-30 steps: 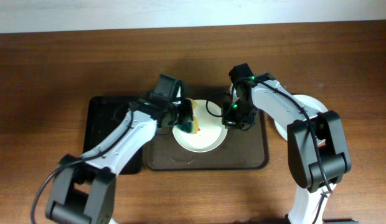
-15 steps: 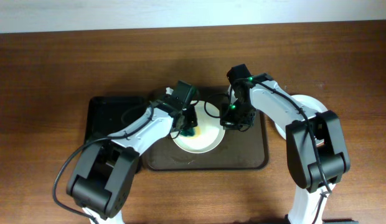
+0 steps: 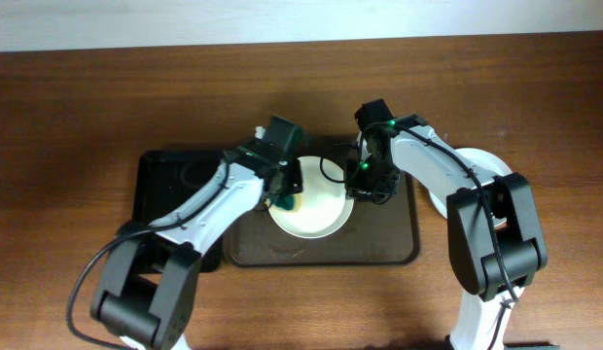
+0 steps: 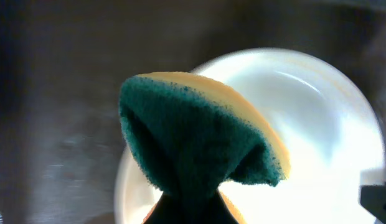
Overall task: Clean dirty plates on tray and stack at the side
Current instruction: 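Scrub the last plate with the sponge in the left gripper, then lift the last plate with the right gripper and stack it on the pile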
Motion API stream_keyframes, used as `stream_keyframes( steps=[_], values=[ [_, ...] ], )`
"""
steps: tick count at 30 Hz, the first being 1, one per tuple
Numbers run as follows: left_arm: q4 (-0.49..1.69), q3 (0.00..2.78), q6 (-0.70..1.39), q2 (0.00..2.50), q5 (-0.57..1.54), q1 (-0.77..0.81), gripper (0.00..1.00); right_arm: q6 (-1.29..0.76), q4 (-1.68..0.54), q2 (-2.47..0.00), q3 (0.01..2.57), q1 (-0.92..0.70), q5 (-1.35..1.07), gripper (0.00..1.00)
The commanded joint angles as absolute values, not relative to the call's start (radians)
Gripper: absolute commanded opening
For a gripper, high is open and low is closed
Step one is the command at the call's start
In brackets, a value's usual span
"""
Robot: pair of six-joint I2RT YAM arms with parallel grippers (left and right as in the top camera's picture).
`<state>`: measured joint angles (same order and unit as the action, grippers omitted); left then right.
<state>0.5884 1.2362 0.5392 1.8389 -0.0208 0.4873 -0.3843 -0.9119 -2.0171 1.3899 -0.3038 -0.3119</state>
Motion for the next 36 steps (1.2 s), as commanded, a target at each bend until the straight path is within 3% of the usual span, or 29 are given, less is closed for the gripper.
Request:
stream_keyframes(
  steps=[1,2,4,8,12,20,21,23,24,28,31,34,36],
  values=[
    [0.624,1.24,0.408,1.687,-0.061,0.414,0.0,-0.375,-0.909,-2.047,1.388,-0.302,-0.299,0.24],
    [0.645,1.24,0.392,1.665,-0.061,0.389,0.0,-0.375,-0.912,-2.071,1.388,-0.302,-0.301,0.22],
    [0.717,1.24,0.387,1.658,-0.06,0.329,0.0,-0.372,-0.908,-2.101,1.388,-0.302,-0.294,0.04],
    [0.814,1.239,0.228,1.66,-0.015,0.17,0.0,-0.372,-0.913,-2.042,1.393,-0.28,-0.262,0.04],
    [0.821,1.223,0.127,1.662,-0.002,0.048,0.0,-0.371,-0.973,-1.885,1.393,-0.268,-0.047,0.04],
    [0.633,1.052,0.065,1.676,0.001,0.028,0.0,-0.371,-1.066,-1.605,1.393,-0.279,0.423,0.04],
    [0.609,1.028,0.066,1.677,0.0,0.028,0.42,-0.371,-1.069,-1.582,1.393,-0.297,0.48,0.04],
    [0.61,1.012,0.066,1.677,0.001,0.028,0.79,-0.343,-1.069,-1.545,1.393,-0.331,0.514,0.04],
    [0.614,1.008,0.066,1.678,0.001,0.028,0.87,-0.33,-1.071,-1.533,1.393,-0.344,0.532,0.04],
    [0.604,0.966,0.066,1.678,0.001,0.03,0.89,-0.33,-1.068,-1.473,1.393,-0.414,0.764,0.04],
    [0.575,0.922,0.066,1.683,0.005,0.03,0.84,-0.33,-1.067,-1.468,1.393,-0.473,0.849,0.04],
    [0.569,0.913,0.066,1.685,0.016,0.03,0.33,-0.331,-1.067,-1.467,1.393,-0.525,0.939,0.04],
    [0.567,0.913,0.066,1.685,0.038,0.03,0.11,-0.33,-1.067,-1.465,1.393,-0.532,0.988,0.04]
  ],
)
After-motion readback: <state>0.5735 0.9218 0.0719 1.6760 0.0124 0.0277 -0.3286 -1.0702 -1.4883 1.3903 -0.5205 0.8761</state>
